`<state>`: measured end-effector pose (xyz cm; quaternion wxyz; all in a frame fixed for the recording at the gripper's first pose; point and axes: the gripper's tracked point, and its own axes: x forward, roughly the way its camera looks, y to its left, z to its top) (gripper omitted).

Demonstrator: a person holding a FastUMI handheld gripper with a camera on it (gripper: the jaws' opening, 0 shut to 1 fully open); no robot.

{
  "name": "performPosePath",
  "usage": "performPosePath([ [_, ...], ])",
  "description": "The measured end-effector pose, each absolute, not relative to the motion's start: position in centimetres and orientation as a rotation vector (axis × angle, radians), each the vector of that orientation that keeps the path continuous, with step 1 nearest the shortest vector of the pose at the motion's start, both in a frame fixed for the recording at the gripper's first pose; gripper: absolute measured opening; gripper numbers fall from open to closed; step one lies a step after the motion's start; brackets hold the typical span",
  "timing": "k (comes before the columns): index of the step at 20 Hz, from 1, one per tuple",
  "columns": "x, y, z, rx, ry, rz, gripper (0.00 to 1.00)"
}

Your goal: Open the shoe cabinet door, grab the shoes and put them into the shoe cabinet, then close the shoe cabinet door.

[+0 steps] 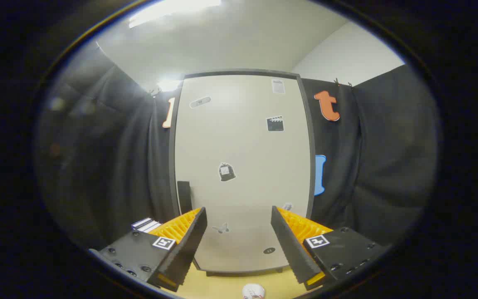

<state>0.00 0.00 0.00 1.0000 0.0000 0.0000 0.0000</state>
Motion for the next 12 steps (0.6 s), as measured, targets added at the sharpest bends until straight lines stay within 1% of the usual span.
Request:
performPosePath([
  [7, -0.6, -0.1, 1.1, -0.013, -0.044, 0.009, 0.98],
  [12, -1.0, -0.6, 2.0, -0.026, -0.062, 0.046, 0.98],
])
